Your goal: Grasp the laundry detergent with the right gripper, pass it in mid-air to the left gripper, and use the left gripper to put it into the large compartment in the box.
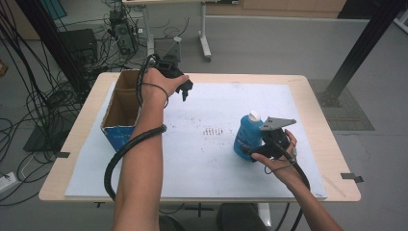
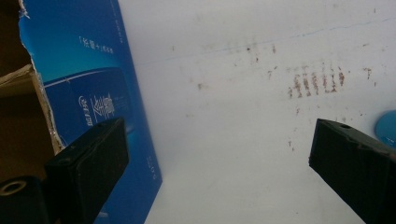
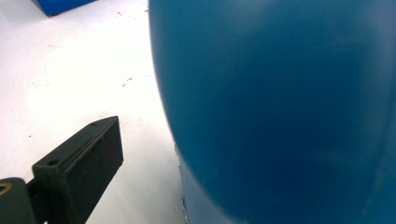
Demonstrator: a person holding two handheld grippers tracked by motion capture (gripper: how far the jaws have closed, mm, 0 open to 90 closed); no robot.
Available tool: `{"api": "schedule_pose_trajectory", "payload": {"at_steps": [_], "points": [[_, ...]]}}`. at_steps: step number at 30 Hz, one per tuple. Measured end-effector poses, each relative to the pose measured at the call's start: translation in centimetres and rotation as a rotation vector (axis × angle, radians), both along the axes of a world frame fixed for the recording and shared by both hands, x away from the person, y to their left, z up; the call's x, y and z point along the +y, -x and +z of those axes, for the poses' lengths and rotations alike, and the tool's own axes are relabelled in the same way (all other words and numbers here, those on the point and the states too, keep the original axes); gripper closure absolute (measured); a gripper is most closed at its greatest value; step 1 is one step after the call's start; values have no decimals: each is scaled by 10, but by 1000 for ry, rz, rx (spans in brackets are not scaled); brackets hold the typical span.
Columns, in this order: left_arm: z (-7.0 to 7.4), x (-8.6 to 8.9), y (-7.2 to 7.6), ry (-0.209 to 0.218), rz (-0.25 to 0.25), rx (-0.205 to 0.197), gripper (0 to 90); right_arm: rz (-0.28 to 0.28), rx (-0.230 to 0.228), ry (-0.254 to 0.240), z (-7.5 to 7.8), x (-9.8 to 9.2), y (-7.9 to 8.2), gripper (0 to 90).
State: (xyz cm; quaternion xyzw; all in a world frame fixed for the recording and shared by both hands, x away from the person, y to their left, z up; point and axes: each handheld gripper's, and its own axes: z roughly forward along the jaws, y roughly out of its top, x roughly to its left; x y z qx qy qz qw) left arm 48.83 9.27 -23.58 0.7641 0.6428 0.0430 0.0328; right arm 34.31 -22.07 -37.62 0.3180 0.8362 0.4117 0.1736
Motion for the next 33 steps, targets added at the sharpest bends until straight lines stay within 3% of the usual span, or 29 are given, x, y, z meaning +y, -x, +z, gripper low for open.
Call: {"api": "schedule_pose_trajectory", "payload": {"at_steps": [33], "points": [[4,-4,0,11,-4,-9,54,-3,-3,-9,0,-1,0,20]]}}
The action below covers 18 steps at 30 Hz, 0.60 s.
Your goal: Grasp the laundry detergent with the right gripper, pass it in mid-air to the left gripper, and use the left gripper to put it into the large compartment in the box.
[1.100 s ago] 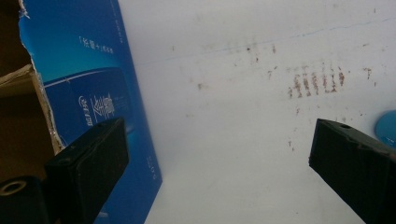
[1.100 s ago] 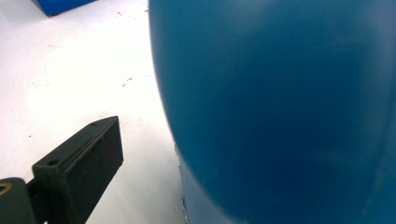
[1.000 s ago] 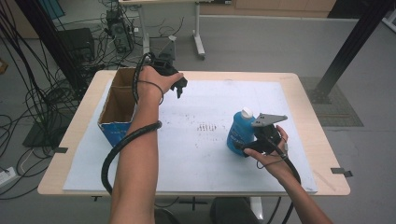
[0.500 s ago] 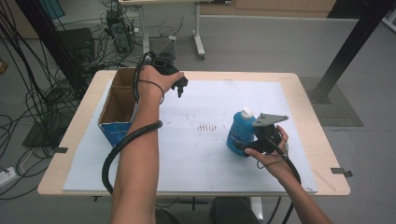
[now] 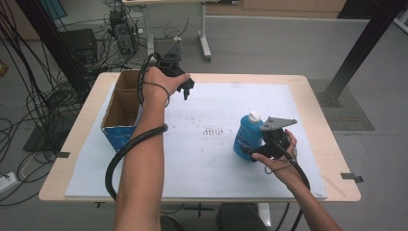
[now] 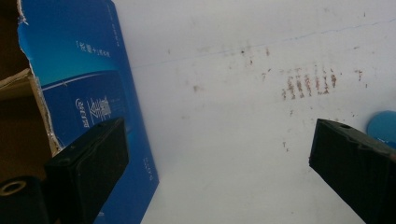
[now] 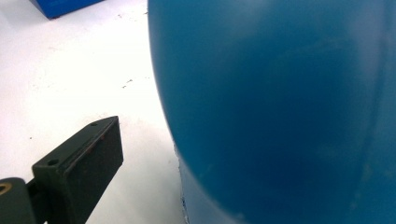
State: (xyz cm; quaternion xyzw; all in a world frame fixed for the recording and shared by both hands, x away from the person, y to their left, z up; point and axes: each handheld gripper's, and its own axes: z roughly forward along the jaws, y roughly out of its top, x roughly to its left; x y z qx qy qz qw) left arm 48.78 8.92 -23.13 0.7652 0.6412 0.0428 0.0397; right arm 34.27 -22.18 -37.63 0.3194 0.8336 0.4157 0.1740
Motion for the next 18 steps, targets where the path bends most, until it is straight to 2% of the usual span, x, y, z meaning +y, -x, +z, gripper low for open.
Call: {"api": "schedule_pose_trajectory", "payload": {"at_steps": [18], "points": [[0,-1,0,0,-2,2,54,1,-3,-5,1,1,0,20]]}}
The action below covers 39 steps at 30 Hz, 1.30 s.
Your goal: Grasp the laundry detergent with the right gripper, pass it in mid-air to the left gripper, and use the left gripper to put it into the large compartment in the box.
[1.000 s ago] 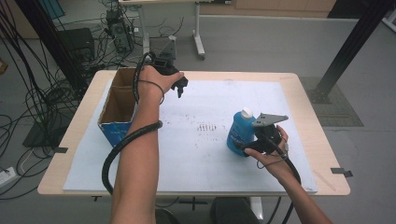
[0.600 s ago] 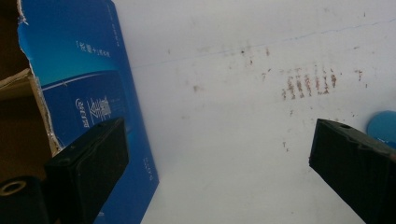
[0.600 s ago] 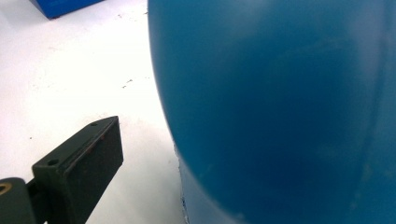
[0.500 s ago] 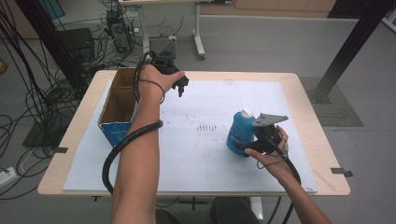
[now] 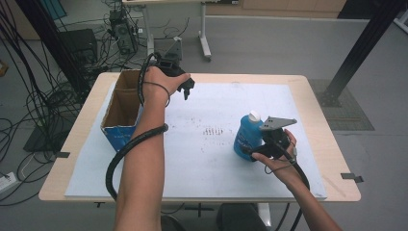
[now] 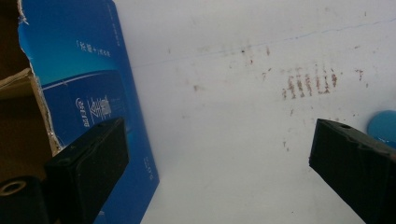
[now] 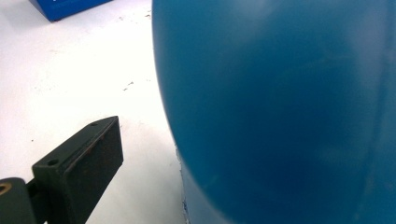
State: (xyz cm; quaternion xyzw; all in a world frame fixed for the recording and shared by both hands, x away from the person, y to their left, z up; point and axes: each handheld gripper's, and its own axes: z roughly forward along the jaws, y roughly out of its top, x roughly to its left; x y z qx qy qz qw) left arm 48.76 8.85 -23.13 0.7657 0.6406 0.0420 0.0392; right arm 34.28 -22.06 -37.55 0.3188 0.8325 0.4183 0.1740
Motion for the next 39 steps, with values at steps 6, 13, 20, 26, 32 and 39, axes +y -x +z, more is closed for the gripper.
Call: {"api": "schedule_pose_trajectory", "payload": {"at_steps": [6,13,20,26,32,39], "points": [[0,0,0,-1,4,-1,54,0,-3,-1,0,-1,0,20],[1,-1,0,0,2,-2,54,-2,-3,-8,1,-2,0,19],[0,0,0,-1,4,-3,54,2,-3,-7,0,-1,0,19],[0,2,1,-6,8,-5,55,0,5,-13,-1,0,0,19],[-1,1,1,1,6,-5,54,-1,6,-16,-2,1,0,19],[0,0,0,5,1,-7,55,-7,10,-17,-4,0,-1,25]]}}
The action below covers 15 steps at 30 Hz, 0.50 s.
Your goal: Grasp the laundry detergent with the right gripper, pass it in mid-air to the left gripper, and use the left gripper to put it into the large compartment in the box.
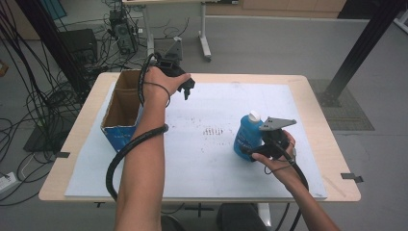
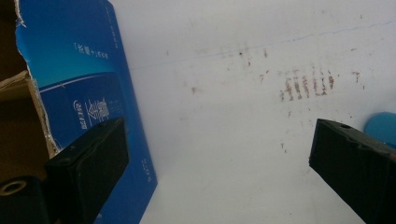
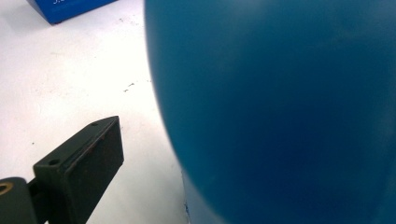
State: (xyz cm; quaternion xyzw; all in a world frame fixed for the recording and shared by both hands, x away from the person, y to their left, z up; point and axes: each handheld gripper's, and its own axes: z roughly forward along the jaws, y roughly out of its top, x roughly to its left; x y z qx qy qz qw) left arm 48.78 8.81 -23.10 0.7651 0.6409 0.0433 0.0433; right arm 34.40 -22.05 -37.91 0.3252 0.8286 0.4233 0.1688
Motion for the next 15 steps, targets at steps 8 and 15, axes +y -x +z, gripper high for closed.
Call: {"api": "schedule_pose_trajectory", "payload": {"at_steps": [8,15], "points": [[-1,0,1,-5,-1,2,55,-4,-3,-4,-3,-3,-2,72],[-2,-3,1,-8,-9,2,55,-8,-3,-8,-4,-4,-3,154]]}}
